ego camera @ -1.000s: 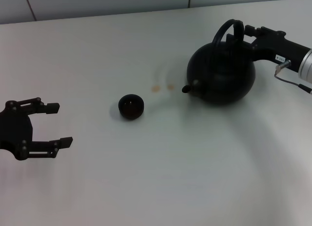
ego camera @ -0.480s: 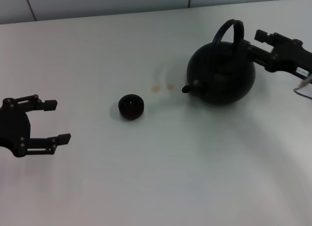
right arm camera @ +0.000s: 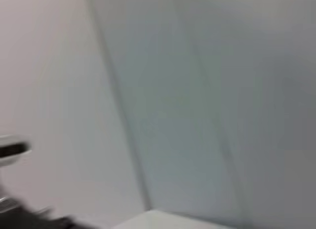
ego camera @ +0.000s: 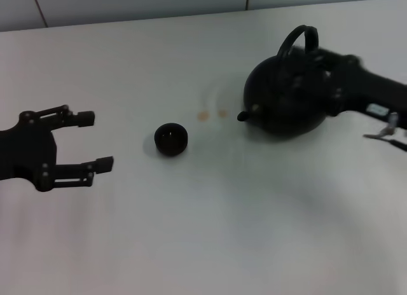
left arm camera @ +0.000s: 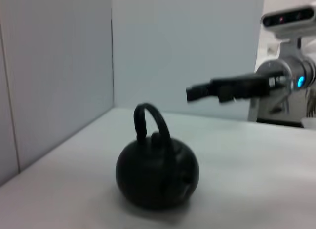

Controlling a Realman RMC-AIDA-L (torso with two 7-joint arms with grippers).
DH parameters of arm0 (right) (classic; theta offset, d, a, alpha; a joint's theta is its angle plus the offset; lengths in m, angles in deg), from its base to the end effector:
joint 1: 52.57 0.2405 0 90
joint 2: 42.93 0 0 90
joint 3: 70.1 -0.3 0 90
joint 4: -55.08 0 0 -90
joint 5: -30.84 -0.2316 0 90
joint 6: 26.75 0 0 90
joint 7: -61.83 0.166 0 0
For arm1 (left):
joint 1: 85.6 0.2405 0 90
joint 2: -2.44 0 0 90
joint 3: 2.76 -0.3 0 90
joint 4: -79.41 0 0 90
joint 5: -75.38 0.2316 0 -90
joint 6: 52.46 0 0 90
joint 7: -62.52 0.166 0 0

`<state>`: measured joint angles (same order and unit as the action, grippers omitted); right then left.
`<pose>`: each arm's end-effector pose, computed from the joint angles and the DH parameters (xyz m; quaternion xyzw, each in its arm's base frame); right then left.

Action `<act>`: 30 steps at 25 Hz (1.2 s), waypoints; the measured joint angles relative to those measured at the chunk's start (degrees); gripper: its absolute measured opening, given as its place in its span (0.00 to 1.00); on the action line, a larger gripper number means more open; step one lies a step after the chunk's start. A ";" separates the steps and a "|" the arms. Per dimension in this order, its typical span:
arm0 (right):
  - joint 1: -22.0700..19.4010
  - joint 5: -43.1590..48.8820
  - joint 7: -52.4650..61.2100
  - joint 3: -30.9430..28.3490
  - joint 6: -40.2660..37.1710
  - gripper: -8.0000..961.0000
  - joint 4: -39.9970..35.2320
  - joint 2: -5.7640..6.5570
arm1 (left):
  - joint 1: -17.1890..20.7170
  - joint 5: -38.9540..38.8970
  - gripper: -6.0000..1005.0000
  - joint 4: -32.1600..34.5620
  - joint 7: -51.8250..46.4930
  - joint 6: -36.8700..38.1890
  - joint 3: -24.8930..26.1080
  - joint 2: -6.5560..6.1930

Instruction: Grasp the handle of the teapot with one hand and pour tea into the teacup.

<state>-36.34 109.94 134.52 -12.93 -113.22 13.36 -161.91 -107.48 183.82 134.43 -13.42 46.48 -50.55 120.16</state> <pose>0.3010 0.3408 -0.0144 -0.8711 0.1973 0.3917 0.2208 -0.2915 0.3406 0.0069 -0.9644 -0.0839 -0.2187 0.1223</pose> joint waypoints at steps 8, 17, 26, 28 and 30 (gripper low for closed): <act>3.87 3.67 -1.01 5.95 -0.35 0.67 -0.45 0.01 | 0.51 -3.24 0.86 -0.53 0.05 0.64 1.33 0.26; 4.92 4.23 -2.41 10.54 -0.17 0.67 -0.93 0.05 | 1.13 -3.75 0.86 -2.02 0.12 1.21 0.92 0.44; 4.61 7.68 -2.44 10.59 -0.42 0.67 -1.13 -0.07 | 1.48 -3.88 0.86 -4.22 4.16 3.61 0.85 0.41; 4.61 8.31 -2.17 10.59 -0.35 0.67 -1.16 -0.08 | 1.35 -3.88 0.86 -4.31 4.14 3.68 0.85 0.40; 4.64 8.91 -1.87 10.59 -0.38 0.67 -1.24 -0.10 | 1.31 -3.88 0.86 -4.33 4.05 3.75 0.85 0.40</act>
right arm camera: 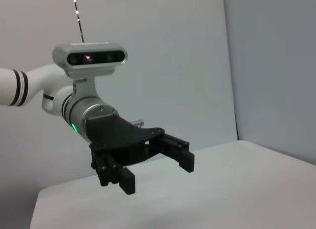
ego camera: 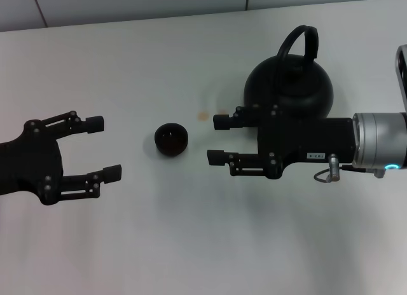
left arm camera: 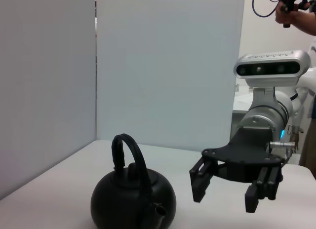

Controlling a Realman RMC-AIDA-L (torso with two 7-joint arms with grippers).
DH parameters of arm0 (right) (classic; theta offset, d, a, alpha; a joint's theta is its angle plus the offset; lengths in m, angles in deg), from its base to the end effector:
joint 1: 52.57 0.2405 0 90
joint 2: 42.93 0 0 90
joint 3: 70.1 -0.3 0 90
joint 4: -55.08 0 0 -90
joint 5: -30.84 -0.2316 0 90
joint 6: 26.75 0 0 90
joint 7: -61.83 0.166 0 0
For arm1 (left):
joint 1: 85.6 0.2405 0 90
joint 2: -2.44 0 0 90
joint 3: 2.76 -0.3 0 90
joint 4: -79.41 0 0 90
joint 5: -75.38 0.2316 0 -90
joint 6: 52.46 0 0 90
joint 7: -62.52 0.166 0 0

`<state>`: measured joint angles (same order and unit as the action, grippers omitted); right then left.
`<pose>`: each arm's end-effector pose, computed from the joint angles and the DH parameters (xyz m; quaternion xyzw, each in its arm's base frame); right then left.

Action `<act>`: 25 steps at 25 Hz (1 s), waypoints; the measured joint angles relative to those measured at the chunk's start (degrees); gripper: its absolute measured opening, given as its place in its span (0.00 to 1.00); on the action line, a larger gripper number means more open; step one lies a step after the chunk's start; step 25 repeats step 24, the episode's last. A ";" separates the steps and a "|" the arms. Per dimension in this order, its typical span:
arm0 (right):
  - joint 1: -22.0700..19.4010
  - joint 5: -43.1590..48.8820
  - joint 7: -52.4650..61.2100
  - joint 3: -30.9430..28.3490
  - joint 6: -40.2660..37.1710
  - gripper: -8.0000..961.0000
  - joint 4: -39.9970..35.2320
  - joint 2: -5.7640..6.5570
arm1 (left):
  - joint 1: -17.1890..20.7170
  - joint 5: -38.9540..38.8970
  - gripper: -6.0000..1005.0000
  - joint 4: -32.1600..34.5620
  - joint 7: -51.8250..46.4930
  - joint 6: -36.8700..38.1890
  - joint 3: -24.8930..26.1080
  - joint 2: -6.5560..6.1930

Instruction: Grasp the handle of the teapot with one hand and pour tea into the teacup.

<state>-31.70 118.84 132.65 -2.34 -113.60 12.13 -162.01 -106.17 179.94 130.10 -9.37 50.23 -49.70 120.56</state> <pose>0.2671 0.3356 -0.0674 -0.9401 0.1158 0.3050 0.0990 -0.2933 0.3221 0.0004 -0.9529 -0.0785 -0.2731 0.1064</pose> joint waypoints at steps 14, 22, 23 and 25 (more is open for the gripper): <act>-0.32 0.15 -0.15 -0.07 -0.08 0.67 -1.38 0.07 | 0.13 0.00 0.86 -0.92 -0.17 0.68 -0.08 0.06; -0.42 0.15 -0.15 -0.02 -0.11 0.67 -1.37 0.08 | 0.54 0.02 0.86 -2.16 0.06 0.78 -0.09 0.14; -0.42 0.15 -0.15 -0.01 -0.11 0.67 -1.36 0.08 | 0.55 0.02 0.86 -2.17 0.04 0.83 -0.09 0.15; -0.42 0.15 -0.15 -0.01 -0.12 0.67 -1.35 0.08 | 0.55 0.02 0.86 -2.17 0.04 0.83 -0.09 0.15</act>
